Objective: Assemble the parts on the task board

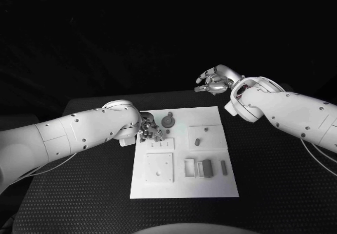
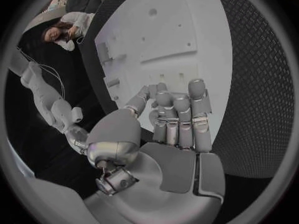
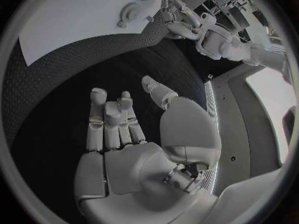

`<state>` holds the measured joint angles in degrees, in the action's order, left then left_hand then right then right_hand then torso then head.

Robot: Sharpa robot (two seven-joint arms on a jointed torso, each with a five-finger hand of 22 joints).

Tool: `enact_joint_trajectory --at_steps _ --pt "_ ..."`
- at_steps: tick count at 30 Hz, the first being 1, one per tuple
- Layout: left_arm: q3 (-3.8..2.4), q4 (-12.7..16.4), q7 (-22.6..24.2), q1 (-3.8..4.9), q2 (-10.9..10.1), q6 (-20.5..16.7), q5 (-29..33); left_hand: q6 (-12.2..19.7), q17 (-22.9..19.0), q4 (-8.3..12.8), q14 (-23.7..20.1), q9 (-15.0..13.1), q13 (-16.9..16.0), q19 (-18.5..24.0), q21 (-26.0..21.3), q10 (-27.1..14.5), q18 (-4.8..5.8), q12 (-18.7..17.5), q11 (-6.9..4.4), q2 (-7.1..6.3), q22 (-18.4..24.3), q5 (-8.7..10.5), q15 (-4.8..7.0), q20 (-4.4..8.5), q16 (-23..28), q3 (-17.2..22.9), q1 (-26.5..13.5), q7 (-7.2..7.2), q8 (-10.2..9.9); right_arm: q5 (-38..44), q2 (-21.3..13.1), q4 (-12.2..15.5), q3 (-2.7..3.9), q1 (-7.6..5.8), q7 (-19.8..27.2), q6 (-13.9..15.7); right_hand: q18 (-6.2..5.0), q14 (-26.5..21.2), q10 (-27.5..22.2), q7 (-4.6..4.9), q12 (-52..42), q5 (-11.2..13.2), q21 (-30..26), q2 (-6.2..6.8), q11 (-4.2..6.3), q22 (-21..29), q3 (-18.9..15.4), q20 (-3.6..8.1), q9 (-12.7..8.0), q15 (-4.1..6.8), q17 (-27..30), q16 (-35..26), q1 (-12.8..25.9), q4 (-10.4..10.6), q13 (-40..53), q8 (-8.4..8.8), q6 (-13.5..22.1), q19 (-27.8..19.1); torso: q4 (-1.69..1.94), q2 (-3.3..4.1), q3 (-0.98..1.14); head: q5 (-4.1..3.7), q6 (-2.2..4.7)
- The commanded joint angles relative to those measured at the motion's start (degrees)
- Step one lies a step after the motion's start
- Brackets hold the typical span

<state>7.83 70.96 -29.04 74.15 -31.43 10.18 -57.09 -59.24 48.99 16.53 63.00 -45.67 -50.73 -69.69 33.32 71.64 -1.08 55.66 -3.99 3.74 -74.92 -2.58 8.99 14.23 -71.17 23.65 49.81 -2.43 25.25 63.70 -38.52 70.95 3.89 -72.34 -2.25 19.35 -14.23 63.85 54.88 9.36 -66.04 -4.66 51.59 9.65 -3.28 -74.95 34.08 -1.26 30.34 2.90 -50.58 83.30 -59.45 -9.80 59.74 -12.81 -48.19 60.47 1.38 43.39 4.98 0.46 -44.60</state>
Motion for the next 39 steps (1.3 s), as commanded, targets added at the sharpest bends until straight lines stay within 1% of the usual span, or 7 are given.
enact_joint_trajectory --at_steps 1,9,18,27,31,33,39 --pt "-0.03 -0.9 -1.5 0.20 0.6 3.1 -0.3 0.5 -0.1 0.1 -0.6 -2.0 0.1 0.5 -0.3 -0.5 -0.57 0.4 0.00 4.95 -1.2 -0.19 -0.05 0.04 -0.3 -0.4 4.2 0.08 0.3 0.0 0.1 0.1 0.03 0.02 0.4 -0.7 -0.77 -0.3 -0.5 0.34 -0.2 0.2 -0.3 0.08 -0.01 -1.0 -0.1 0.21 -0.1 -0.04 0.1 -0.1 0.5 0.2 -0.1 0.38 0.0 -0.1 0.12 -0.09 0.02 -0.06 -0.23" --pt "-0.02 -1.5 -2.0 0.24 1.8 2.3 -0.7 1.1 -0.3 0.1 -0.8 -3.8 0.0 0.6 0.0 -0.8 -0.59 0.9 0.02 5.55 -1.3 -0.19 -0.02 0.06 -0.9 -0.9 4.1 0.06 0.5 0.0 0.2 0.0 0.03 0.02 0.4 -0.7 -0.77 -0.3 -0.5 0.34 -0.2 0.1 -0.3 0.07 -0.01 -1.0 -0.1 0.21 -0.1 -0.05 0.1 -0.1 0.6 0.3 -0.1 0.38 0.0 -0.1 0.09 -0.04 -0.01 -0.17 -0.32" --pt "0.03 -1.9 -2.9 0.24 2.8 5.1 -2.1 2.0 -0.5 0.0 -1.3 -6.5 -0.1 0.8 0.2 -1.6 -0.54 1.4 0.14 6.68 -1.3 -0.18 0.11 0.07 -1.4 -1.5 3.5 -0.06 0.9 0.0 0.3 -0.1 0.03 0.02 0.4 -0.8 -0.77 -0.3 -0.5 0.35 -0.2 0.1 -0.3 0.08 -0.01 -1.0 -0.1 0.21 -0.1 -0.05 0.1 -0.1 0.6 0.3 -0.1 0.38 0.0 -0.1 0.13 -0.03 -0.06 -0.31 -0.57" --pt "0.03 -1.7 -2.8 0.23 2.9 5.2 -5.3 3.3 -0.8 0.0 -2.0 -13.2 -0.3 1.2 0.8 -2.9 -0.50 2.8 -0.01 8.35 -1.3 -0.20 0.29 0.24 -2.7 -1.9 3.1 0.15 3.1 -0.1 0.4 -0.2 0.03 0.02 0.5 -0.8 -0.77 -0.3 -0.5 0.36 -0.2 0.1 -0.4 0.05 -0.02 -1.0 -0.2 0.19 -0.1 -0.06 0.1 -0.1 0.7 0.4 -0.1 0.38 0.0 -0.1 0.10 -0.03 -0.05 -0.35 -0.68" --pt "0.05 -1.8 -2.8 0.22 3.1 5.5 -5.5 4.3 -1.1 -0.7 -2.3 -18.3 -0.3 1.2 1.1 -3.6 -0.37 3.7 -0.07 7.90 -1.3 -0.19 0.41 0.30 -3.5 0.7 3.0 0.47 5.1 -0.1 0.5 -0.3 0.03 0.02 0.5 -0.9 -0.77 -0.3 -0.5 0.36 -0.2 0.1 -0.4 0.05 -0.02 -1.0 -0.2 0.19 -0.1 -0.06 0.1 -0.1 0.8 0.5 -0.1 0.38 0.1 -0.1 0.15 -0.03 -0.08 -0.34 -0.77" --pt "0.05 -1.8 -2.7 0.22 3.2 5.7 -5.7 5.2 -1.2 -0.8 -2.8 -21.0 -0.4 1.4 1.4 -4.2 -0.27 4.6 -0.10 8.22 -1.3 -0.23 0.37 0.32 -4.0 1.8 2.1 0.36 6.2 -0.1 0.6 -0.3 0.03 0.03 0.5 -0.9 -0.77 -0.3 -0.5 0.36 -0.2 0.1 -0.4 0.05 -0.02 -1.0 -0.2 0.19 -0.1 -0.06 0.1 -0.1 0.8 0.5 -0.1 0.38 0.1 -0.1 0.17 -0.04 -0.09 -0.31 -0.78" --pt "0.05 -2.0 -2.7 0.22 3.4 5.7 -5.8 6.1 -1.4 -0.8 -3.6 -24.1 -0.5 1.9 1.8 -5.2 -0.18 5.7 -0.11 9.09 -1.3 -0.19 0.32 0.33 -4.9 2.6 0.6 0.26 7.6 -0.1 0.8 -0.5 0.03 0.10 0.5 -0.9 -0.77 -0.3 -0.5 0.37 -0.2 0.1 -0.4 0.04 -0.03 -1.0 -0.2 0.19 -0.1 -0.07 0.1 -0.1 0.8 0.5 -0.1 0.38 0.1 -0.1 0.17 -0.03 -0.08 -0.28 -0.81"
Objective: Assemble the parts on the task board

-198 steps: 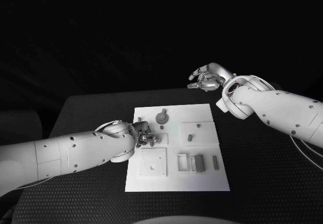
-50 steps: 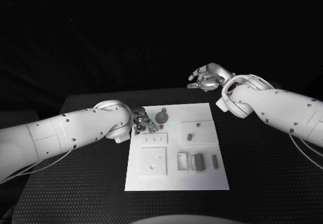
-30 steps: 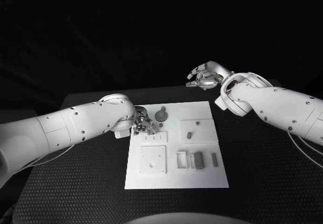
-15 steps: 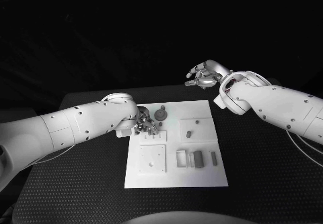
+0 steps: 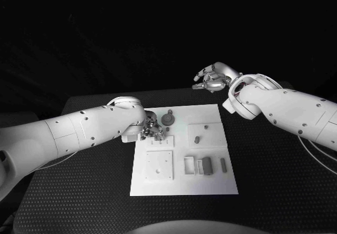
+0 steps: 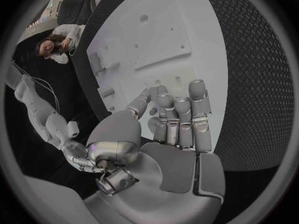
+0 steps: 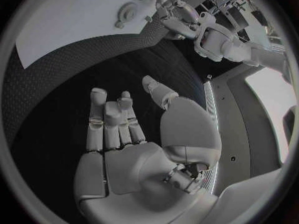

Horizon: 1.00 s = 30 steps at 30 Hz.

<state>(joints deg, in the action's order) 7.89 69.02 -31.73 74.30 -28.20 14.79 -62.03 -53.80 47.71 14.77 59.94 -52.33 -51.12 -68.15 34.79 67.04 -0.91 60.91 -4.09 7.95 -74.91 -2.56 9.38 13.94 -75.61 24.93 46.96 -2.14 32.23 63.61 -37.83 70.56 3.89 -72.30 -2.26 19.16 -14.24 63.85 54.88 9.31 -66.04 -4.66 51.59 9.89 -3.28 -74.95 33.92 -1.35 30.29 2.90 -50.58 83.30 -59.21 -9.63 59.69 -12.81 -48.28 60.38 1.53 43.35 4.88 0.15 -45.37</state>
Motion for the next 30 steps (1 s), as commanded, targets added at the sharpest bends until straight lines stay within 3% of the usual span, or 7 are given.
enact_joint_trajectory --at_steps 1,5,8,10,13,22,30 --pt "-0.02 -0.1 0.0 0.07 0.2 1.3 -0.9 0.9 -0.1 0.9 -0.7 -17.9 -0.1 0.4 0.4 -0.8 -0.34 0.6 0.03 5.07 -1.3 -0.21 -0.09 0.63 -0.6 1.4 3.2 -0.03 0.8 0.0 0.1 -0.1 0.03 0.07 0.5 -0.7 -0.76 -0.3 -0.5 0.42 -0.2 0.1 -0.4 -0.20 -0.03 -1.0 0.0 0.27 -0.1 -0.07 0.1 -0.1 0.6 0.4 -0.1 0.38 0.2 -0.1 0.01 0.01 0.02 0.06 -0.02" --pt "-0.02 -0.2 0.1 0.07 0.2 2.0 -0.1 1.7 -0.2 1.6 -1.3 -20.0 -0.2 0.8 0.8 -1.5 -0.34 1.6 0.06 6.41 -1.4 -0.20 -0.10 0.64 -1.4 1.8 1.9 -0.06 1.9 0.0 0.1 -0.1 0.03 0.08 0.5 -0.7 -0.75 -0.3 -0.6 0.42 -0.2 0.1 -0.4 -0.19 -0.03 -1.0 0.0 0.27 -0.1 -0.07 0.1 -0.1 0.7 0.4 -0.1 0.39 0.2 -0.1 -0.03 -0.03 0.03 0.12 -0.11" --pt "-0.03 -0.2 0.1 0.07 0.2 2.0 1.0 1.7 -0.5 0.7 -1.5 -20.8 0.2 0.9 1.2 -1.8 -0.38 2.3 -0.11 4.90 -1.3 -0.20 0.03 0.71 -1.9 5.2 1.8 0.09 2.2 0.0 0.1 -0.1 0.03 0.08 0.5 -0.7 -0.75 -0.3 -0.6 0.43 -0.2 0.1 -0.4 -0.19 -0.04 -1.0 0.0 0.27 -0.1 -0.08 0.1 -0.1 0.7 0.4 -0.1 0.39 0.2 -0.1 -0.02 -0.03 0.03 0.08 -0.11" --pt "-0.03 -0.3 0.0 0.07 0.2 2.1 1.0 1.6 -0.7 0.5 -1.5 -21.0 0.3 0.8 1.3 -1.8 -0.36 2.5 -0.15 4.63 -1.3 -0.26 0.06 0.73 -2.0 6.1 1.6 0.15 2.3 0.0 0.1 -0.1 0.03 0.09 0.5 -0.7 -0.75 -0.3 -0.6 0.43 -0.2 0.1 -0.4 -0.19 -0.04 -1.0 0.0 0.27 -0.1 -0.08 0.1 -0.1 0.7 0.4 -0.1 0.39 0.2 -0.1 -0.02 -0.01 0.03 0.10 -0.09" --pt "-0.03 -0.3 -0.1 0.07 0.2 2.3 1.0 1.4 -0.9 0.5 -1.5 -21.1 0.5 0.8 1.5 -1.8 -0.36 2.7 -0.21 4.47 -1.3 -0.36 0.11 0.78 -2.2 7.0 1.3 0.22 2.3 0.0 0.1 -0.1 0.03 0.10 0.5 -0.7 -0.75 -0.3 -0.6 0.43 -0.2 0.1 -0.4 -0.18 -0.04 -1.0 0.0 0.27 -0.1 -0.08 0.1 -0.1 0.7 0.5 -0.1 0.39 0.2 -0.1 -0.04 0.00 0.01 0.10 -0.10" --pt "-0.01 -0.1 -0.3 0.07 0.3 3.3 1.5 0.8 -1.8 0.2 -1.6 -22.1 1.7 0.9 1.8 -2.1 -0.16 3.6 -0.42 3.92 -1.3 -4.11 0.22 0.88 -2.8 9.5 -0.4 0.45 2.7 0.0 0.1 -0.1 0.03 0.11 0.5 -0.8 -0.75 -0.3 -0.6 0.43 -0.3 0.1 -0.4 -0.19 -0.04 -1.0 0.0 0.28 -0.1 -0.08 0.1 -0.1 0.7 0.5 -0.1 0.39 0.2 -0.1 0.00 -0.02 0.02 0.10 -0.14" --pt "0.01 0.0 -0.2 0.07 0.3 3.0 1.5 0.8 -2.0 0.4 -1.6 -22.2 1.9 0.8 1.9 -2.1 -0.17 3.8 -0.46 3.96 -1.3 -4.64 0.25 0.93 -3.0 9.8 -0.7 0.50 2.8 -0.1 0.1 -0.1 0.03 0.11 0.5 -0.9 -0.76 -0.3 -0.6 0.43 -0.3 0.1 -0.4 -0.19 -0.04 -1.0 0.0 0.28 -0.1 -0.08 0.1 -0.1 0.7 0.5 -0.1 0.39 0.2 -0.1 -0.02 -0.02 0.05 0.09 -0.16"
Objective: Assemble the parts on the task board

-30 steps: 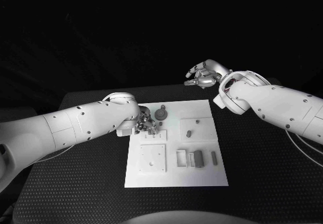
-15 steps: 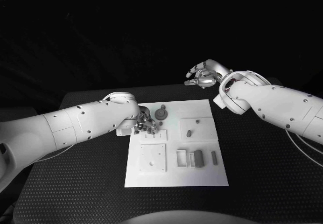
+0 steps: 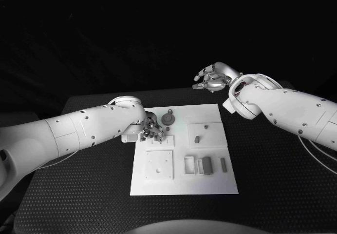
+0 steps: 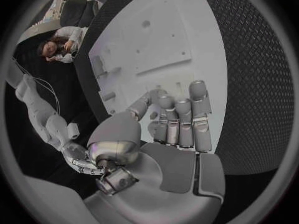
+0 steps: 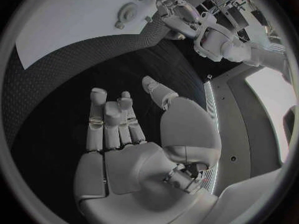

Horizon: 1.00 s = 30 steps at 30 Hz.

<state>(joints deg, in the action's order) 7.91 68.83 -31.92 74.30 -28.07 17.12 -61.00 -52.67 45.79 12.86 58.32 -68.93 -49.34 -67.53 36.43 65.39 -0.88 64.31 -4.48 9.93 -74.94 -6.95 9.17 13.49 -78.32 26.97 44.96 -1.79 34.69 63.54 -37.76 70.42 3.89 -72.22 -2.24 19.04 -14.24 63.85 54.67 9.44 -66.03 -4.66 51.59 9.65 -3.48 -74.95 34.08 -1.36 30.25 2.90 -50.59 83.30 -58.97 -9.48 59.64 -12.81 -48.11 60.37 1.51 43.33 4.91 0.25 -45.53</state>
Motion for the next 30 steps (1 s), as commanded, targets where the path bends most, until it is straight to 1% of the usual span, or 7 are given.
enact_joint_trajectory --at_steps 1,7,20,30 --pt "-0.01 0.3 -0.1 0.07 0.2 0.7 0.5 -0.4 -0.1 2.3 0.0 -5.6 0.1 0.2 0.3 -0.5 -0.20 0.4 -0.07 2.00 -1.3 -0.28 0.47 1.39 -0.3 7.8 1.3 0.15 0.3 0.0 0.0 0.0 0.03 0.03 0.5 -0.8 -0.76 -0.3 -0.4 0.30 -0.3 0.1 -0.4 0.06 0.17 -1.0 -0.1 0.29 -0.1 -0.08 0.1 -0.1 0.5 0.4 -0.1 0.38 0.0 -0.1 -0.01 0.00 0.02 -0.03 -0.03" --pt "0.09 0.1 -0.4 0.06 0.5 -0.3 0.4 -0.2 -0.2 2.4 0.0 -5.5 0.3 0.2 0.4 -0.5 -0.19 0.5 -0.05 2.10 -1.3 -0.08 0.51 1.41 -0.4 8.1 1.1 0.12 -0.1 0.0 0.0 0.0 0.03 0.04 0.5 -0.8 -0.76 -0.4 -0.4 0.30 -0.3 0.1 -0.4 0.07 0.16 -1.0 -0.1 0.29 -0.1 -0.08 0.1 -0.1 0.5 0.4 -0.1 0.38 0.0 -0.1 0.00 0.02 0.01 -0.04 0.01" --pt "0.22 -0.2 -0.3 0.00 0.8 -0.1 0.5 -0.3 -0.5 2.6 0.1 -5.1 0.6 0.1 0.6 -0.4 -0.19 0.7 -0.01 2.28 -1.3 0.47 0.54 1.47 -0.6 8.4 0.8 0.07 -0.7 0.0 0.1 0.0 0.03 0.04 0.5 -0.8 -0.76 -0.4 -0.4 0.30 -0.3 0.1 -0.4 0.07 0.16 -1.0 -0.1 0.30 -0.1 -0.09 0.1 -0.1 0.5 0.4 -0.1 0.38 0.1 -0.1 -0.05 0.01 0.02 -0.03 -0.12" --pt "0.27 0.1 -0.4 -0.03 0.5 0.8 0.5 -0.4 -0.6 2.8 0.1 -4.9 0.7 0.1 0.7 -0.3 -0.20 0.8 -0.01 2.26 -1.3 0.54 0.57 1.51 -0.7 8.5 0.8 0.07 -0.9 0.0 0.0 0.0 0.03 0.04 0.5 -0.8 -0.76 -0.4 -0.4 0.31 -0.3 0.1 -0.4 0.08 0.16 -1.0 -0.1 0.30 -0.1 -0.09 0.1 -0.1 0.5 0.4 -0.1 0.38 0.1 -0.1 0.02 0.01 -0.01 -0.07 -0.28"
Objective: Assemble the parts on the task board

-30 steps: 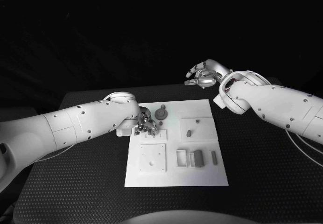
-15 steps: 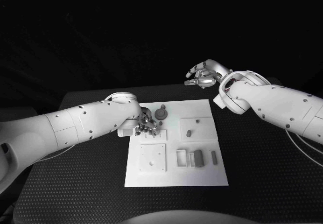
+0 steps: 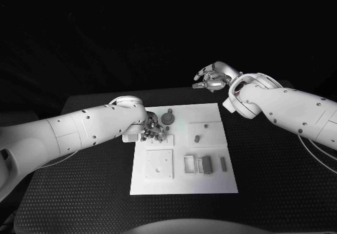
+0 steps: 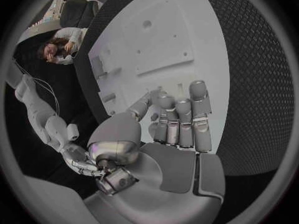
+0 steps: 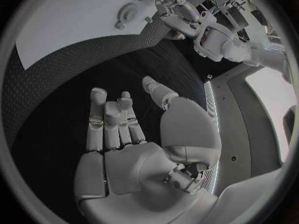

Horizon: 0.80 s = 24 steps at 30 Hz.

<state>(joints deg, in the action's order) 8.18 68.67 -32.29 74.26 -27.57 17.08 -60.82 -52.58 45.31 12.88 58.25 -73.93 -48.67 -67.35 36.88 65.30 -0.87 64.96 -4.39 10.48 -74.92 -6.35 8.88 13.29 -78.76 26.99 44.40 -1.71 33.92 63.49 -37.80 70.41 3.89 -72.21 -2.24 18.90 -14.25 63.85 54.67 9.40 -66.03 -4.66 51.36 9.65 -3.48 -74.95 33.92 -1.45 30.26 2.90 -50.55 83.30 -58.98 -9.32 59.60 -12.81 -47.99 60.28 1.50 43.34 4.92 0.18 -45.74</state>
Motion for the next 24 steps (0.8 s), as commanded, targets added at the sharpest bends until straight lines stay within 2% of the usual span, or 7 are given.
enact_joint_trajectory --at_steps 1,24 --pt "0.01 0.2 0.1 0.01 0.0 1.0 0.3 -0.5 -0.1 2.8 0.2 0.1 0.1 -0.1 0.2 -0.2 -0.22 0.2 -0.11 1.70 -1.3 -0.05 0.86 1.72 -0.3 8.5 1.3 -0.01 -0.2 0.1 0.0 0.0 0.03 0.03 0.5 -0.7 -0.75 -0.4 -0.4 0.34 -0.3 0.1 -0.2 0.08 0.16 -1.0 0.0 0.39 -0.1 -0.09 0.1 -0.1 0.5 0.2 -0.1 0.38 -0.1 0.0 0.03 0.00 -0.02 0.01 -0.10" --pt "0.09 0.8 0.1 -0.16 -0.2 0.8 0.3 -0.8 -0.3 3.0 0.3 0.4 0.3 -0.1 0.4 -0.2 -0.22 0.4 -0.13 1.67 -1.3 0.07 0.90 1.74 -0.4 8.7 1.3 0.01 -0.6 0.1 0.1 0.0 0.03 0.04 0.5 -0.7 -0.75 -0.4 -0.4 0.35 -0.3 0.1 -0.2 0.08 0.16 -1.0 0.1 0.39 -0.1 -0.09 0.1 -0.1 0.5 0.2 -0.1 0.36 0.0 -0.1 -0.03 0.01 0.02 0.11 -0.16"
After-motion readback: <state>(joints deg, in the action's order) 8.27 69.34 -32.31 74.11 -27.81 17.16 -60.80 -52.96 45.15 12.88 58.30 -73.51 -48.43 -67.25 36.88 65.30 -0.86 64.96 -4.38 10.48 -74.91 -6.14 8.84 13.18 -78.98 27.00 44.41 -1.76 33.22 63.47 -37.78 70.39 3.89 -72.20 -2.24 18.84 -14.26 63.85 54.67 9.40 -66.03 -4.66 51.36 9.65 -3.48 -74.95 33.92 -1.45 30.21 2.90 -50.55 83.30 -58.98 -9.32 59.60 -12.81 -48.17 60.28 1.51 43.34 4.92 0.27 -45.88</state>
